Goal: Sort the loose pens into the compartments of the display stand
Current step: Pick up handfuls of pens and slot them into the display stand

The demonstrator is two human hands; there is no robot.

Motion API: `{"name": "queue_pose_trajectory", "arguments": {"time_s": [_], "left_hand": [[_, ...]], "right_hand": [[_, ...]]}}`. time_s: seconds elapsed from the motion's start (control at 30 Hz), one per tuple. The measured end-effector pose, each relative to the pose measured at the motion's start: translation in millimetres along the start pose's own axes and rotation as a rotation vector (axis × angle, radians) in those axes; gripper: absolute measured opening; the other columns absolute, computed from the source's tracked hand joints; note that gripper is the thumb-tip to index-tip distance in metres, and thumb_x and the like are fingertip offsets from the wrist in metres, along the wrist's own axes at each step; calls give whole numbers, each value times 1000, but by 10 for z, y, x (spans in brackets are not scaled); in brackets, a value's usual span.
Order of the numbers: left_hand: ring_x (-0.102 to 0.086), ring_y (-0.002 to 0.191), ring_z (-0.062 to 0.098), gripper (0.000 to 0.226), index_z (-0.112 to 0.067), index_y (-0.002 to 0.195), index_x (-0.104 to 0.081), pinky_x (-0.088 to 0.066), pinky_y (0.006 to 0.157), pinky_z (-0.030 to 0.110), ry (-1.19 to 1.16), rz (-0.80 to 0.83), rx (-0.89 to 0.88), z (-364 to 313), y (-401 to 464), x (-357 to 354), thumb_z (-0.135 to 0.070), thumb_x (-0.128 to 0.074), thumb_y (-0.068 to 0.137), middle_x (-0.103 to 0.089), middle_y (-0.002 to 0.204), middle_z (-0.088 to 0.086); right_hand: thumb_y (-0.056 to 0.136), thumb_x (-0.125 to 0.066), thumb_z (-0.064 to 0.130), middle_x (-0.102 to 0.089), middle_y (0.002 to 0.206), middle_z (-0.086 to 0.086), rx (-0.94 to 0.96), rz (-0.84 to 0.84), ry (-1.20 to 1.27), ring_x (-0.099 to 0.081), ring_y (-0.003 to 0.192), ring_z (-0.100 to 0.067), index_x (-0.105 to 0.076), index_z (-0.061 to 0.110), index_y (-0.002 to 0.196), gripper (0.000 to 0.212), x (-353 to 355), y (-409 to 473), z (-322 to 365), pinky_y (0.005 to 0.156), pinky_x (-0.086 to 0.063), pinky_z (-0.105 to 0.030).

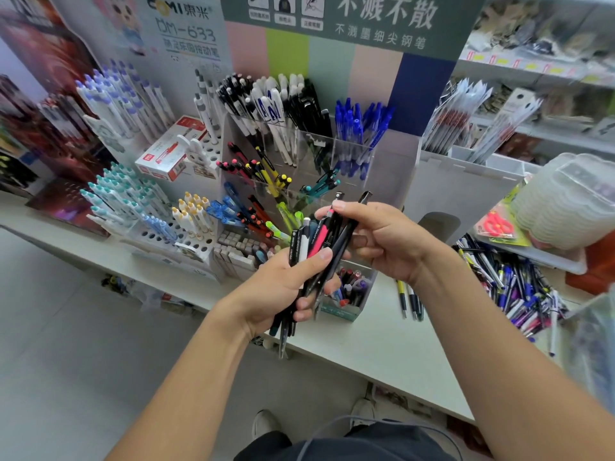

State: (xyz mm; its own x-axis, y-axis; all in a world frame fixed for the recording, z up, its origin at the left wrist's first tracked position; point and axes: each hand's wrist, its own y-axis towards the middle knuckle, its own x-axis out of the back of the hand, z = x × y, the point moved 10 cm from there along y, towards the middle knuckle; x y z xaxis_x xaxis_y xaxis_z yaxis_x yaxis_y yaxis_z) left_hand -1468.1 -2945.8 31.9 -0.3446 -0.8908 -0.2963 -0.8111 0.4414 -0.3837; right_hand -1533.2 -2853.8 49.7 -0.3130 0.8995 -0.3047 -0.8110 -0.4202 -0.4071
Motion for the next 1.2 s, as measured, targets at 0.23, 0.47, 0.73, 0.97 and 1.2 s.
{"name": "queue_pose_trajectory", "arguments": {"time_s": [0.23, 0.47, 0.73, 0.97, 1.2], "left_hand": [[-35, 43, 10, 28, -4, 112, -60, -27, 36, 19, -82, -83, -5, 38, -13, 120, -29, -55, 101, -74, 103, 18], [-39, 41, 10, 40, 11, 120, -53, -27, 34, 18, -128, -265, -48, 60, -38, 417, -23, -58, 99, -72, 86, -1], [-36, 45, 7, 19, -7, 117, -63, -30, 36, 17, -282, -306, -166, -236, 52, 582, -15, -55, 101, -65, 83, 5], [-35, 47, 11, 10, -10, 104, -56, -28, 36, 19, -285, -300, -208, -527, 106, 715, -8, -46, 102, -59, 75, 5], [-32, 44, 9, 17, -18, 89, -44, -28, 35, 18, -194, -260, -164, -376, 59, 650, -14, -57, 101, -39, 62, -4]], "right_hand": [[101, -59, 21, -59, 85, -21, 122, -77, -107, -40, 53, -17, -69, 3, 93, 22, 31, 52, 87, 38, -34, -16], [104, -55, 20, -60, 71, -5, 243, -336, -112, -51, 55, -10, -66, 5, 90, 23, 431, -34, 442, 43, -42, -17], [102, -55, 21, -59, 64, 3, 812, -512, -193, -56, 55, -14, -63, 11, 84, 22, 281, -475, 1811, 47, -46, -29], [101, -55, 28, -58, 75, 10, 1035, -655, -1006, -57, 62, 1, -58, 15, 89, 17, -294, 57, 2550, 58, -48, -19], [89, -68, 21, -72, 86, -17, 597, -562, -1375, -68, 73, -28, -68, -5, 88, 25, -263, 798, 2215, 69, -59, -47]]}}
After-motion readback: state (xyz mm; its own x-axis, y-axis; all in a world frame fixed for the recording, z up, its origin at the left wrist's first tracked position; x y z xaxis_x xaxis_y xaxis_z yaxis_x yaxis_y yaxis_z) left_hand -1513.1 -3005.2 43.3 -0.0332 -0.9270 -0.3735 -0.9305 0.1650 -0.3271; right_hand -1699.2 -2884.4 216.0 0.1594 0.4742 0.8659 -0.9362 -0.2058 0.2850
